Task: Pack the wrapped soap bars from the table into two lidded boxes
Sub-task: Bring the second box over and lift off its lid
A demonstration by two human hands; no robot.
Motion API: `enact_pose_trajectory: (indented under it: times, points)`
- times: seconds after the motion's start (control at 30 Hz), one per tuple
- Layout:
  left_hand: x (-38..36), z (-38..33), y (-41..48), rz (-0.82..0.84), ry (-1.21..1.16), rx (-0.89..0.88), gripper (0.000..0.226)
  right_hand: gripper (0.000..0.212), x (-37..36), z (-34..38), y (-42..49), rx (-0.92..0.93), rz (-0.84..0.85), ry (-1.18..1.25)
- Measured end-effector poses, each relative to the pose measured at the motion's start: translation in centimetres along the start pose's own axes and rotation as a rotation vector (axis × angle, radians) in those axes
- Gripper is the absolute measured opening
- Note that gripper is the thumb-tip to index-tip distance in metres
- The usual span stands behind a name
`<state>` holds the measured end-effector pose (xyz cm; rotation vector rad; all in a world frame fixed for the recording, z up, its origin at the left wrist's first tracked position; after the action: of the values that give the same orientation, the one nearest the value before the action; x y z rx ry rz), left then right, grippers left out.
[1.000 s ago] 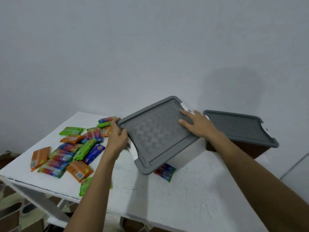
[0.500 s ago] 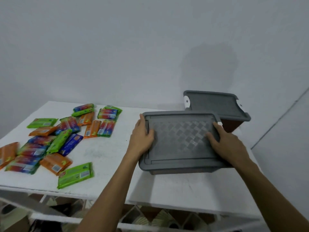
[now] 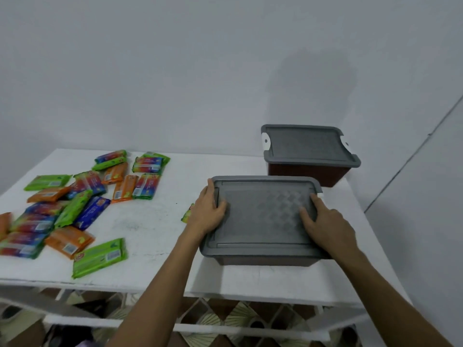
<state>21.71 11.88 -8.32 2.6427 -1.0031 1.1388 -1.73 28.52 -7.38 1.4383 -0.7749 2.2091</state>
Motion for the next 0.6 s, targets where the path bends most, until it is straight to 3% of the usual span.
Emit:
enact_pose_trajectory:
  times: [0.33,0.6]
  points:
    - [7.8,7.7,-0.7,-0.003,0.088,0.013,0.07,0.064,-4.3,9.8,0.7,0.134,0.059,0.13]
    - [6.8,8.2,-2.4,0.001,0.105,0.012,0.068,0.048,-4.0,8.1,0.0,0.217,0.097,0.07]
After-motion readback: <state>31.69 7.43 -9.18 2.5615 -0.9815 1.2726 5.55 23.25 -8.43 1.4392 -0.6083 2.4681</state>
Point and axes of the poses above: each hand's wrist, its own y-axis towards the middle knuckle, its own x-axis out of the back of the hand, z = x × y, the point moved 3 cm from there along y, towards the middle knuckle, and after that the axes turned 13 degrees about z, right-handed, at the moved point
